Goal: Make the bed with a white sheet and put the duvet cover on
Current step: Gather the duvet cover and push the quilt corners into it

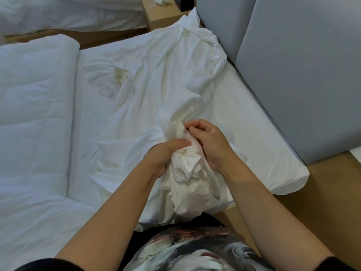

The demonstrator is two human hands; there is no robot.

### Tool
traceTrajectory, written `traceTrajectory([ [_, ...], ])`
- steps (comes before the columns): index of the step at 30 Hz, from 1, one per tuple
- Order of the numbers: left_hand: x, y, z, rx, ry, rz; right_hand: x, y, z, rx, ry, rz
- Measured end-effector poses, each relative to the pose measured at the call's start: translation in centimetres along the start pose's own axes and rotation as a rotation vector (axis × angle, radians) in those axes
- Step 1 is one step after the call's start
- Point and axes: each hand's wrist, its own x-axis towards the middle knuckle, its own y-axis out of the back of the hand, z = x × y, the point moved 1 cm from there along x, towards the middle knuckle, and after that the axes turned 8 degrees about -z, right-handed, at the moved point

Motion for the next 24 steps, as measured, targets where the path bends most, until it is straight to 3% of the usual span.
traceTrajectory([
  [2,0.1,0.5,0.0,-0.015,0.023,0.052,-0.8,1.2,0.9,-0.263,0.052,0.082],
  [4,0.2,0.8,0.3,-0.010,0.037,0.035,-1.7,1.9,2.1,-0.461,-0.015,0.014],
  [6,0.2,1.0,0.5,0.026,0.076,-0.030,-1.9,1.8,3.2,-0.455,-0.101,-0.032],
  [8,0.0,1.2,0.2,0.021,0.146,-0.099,-1.4,1.4,3.2,-0.471,-0.069,0.067],
  [12,0.3,1.8,-1.8,-0.087,0.254,-0.035,0.0,0.8,4.0,-0.532,0.043,0.214],
  [15,0.2,2.8,-4.2,-0.088,0.313,0.070,0.5,0.4,5.8,-0.634,0.037,0.158],
  [18,-0.2,4.4,-7.2,-0.012,0.408,0.247,-0.3,0.0,8.0,-0.931,0.095,0.125],
  [20,-0.3,5.2,-8.8,-0.021,0.474,0.336,-2.1,-1.0,9.6,-0.940,0.113,0.148],
  [24,0.3,6.1,-10.9,-0.130,0.532,0.353,-6.1,-3.4,13.8,-0.950,-0.089,-0.094],
])
